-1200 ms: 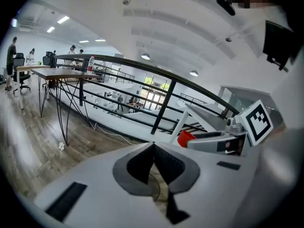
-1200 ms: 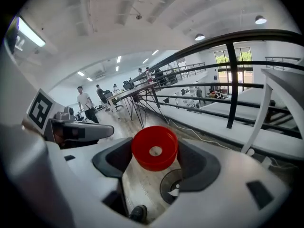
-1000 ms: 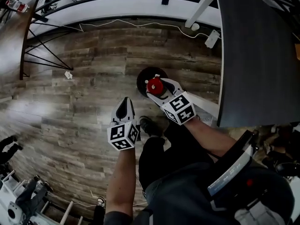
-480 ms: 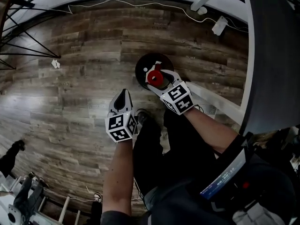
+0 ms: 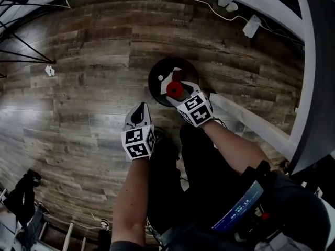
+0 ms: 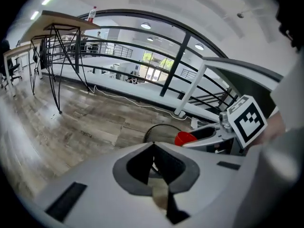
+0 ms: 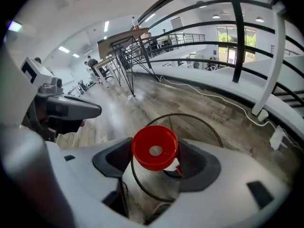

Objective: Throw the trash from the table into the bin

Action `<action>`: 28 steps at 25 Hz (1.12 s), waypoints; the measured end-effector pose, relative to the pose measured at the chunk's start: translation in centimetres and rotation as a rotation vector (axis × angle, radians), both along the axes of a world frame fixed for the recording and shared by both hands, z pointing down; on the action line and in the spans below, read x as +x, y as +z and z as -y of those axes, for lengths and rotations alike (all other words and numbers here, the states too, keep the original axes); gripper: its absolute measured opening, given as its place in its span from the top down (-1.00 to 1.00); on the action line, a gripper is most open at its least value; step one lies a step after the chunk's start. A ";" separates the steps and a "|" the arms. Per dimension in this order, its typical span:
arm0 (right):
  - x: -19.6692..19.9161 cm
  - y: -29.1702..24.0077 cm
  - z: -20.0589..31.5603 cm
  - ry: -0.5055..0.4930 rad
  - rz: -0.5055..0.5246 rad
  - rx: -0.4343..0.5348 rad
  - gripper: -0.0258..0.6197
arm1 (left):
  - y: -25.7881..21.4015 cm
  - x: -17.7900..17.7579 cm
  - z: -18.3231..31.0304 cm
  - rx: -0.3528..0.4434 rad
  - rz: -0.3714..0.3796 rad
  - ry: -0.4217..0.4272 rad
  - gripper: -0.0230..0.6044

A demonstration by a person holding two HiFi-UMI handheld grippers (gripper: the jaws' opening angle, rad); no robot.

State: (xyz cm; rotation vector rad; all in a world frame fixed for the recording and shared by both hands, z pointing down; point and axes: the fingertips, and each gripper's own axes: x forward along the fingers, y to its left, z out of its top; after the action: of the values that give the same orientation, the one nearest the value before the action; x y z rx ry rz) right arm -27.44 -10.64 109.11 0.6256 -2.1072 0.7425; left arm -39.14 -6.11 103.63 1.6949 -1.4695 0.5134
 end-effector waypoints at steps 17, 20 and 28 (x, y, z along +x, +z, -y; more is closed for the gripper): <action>0.4 2.7 -1.5 -0.062 -0.068 -0.090 -0.10 | -0.6 -0.3 -1.0 -0.023 0.010 0.012 0.89; 0.5 -2.8 -1.2 -0.056 -0.041 -0.047 -0.10 | -4.9 0.0 -1.3 -0.010 0.018 0.007 0.89; -0.3 -20.0 -1.0 -0.028 0.077 0.027 -0.09 | -19.8 1.1 -0.4 0.107 -0.025 -0.069 0.89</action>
State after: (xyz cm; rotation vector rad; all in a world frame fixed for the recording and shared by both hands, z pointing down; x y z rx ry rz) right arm -27.73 -9.65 89.06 0.5898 -2.1949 0.7339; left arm -38.00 -5.72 83.84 1.7199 -1.5555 0.3812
